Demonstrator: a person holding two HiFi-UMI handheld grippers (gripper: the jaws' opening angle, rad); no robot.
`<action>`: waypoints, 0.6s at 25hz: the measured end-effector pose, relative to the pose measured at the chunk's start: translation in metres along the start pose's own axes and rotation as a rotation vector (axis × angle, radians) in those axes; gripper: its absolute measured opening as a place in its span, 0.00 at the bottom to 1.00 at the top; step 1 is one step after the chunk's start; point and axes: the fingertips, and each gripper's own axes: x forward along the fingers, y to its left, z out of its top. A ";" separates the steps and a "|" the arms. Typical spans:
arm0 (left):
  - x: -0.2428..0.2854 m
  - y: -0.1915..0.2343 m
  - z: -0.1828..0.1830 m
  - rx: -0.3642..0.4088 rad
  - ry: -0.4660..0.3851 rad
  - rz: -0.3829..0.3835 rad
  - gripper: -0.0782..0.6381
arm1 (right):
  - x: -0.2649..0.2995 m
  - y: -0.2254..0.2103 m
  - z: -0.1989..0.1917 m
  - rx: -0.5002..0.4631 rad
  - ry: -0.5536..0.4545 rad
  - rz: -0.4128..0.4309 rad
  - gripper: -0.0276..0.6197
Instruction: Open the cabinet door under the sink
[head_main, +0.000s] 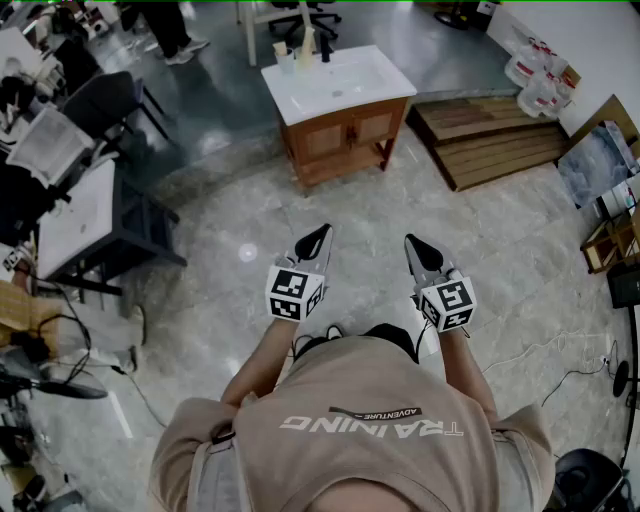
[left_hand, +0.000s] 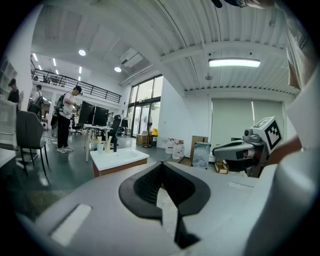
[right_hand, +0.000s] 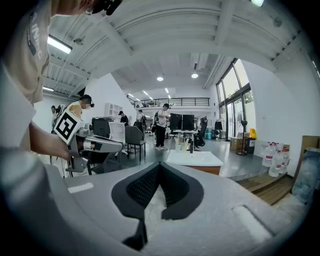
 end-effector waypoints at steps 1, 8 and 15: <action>0.000 0.001 -0.002 0.000 0.001 -0.002 0.13 | 0.001 0.001 0.000 -0.002 -0.002 -0.001 0.04; 0.001 0.003 -0.013 -0.013 0.012 -0.014 0.13 | 0.000 0.004 -0.005 0.006 0.002 -0.021 0.04; 0.007 -0.004 -0.024 -0.027 0.029 -0.030 0.13 | -0.017 -0.018 -0.016 0.060 -0.007 -0.127 0.05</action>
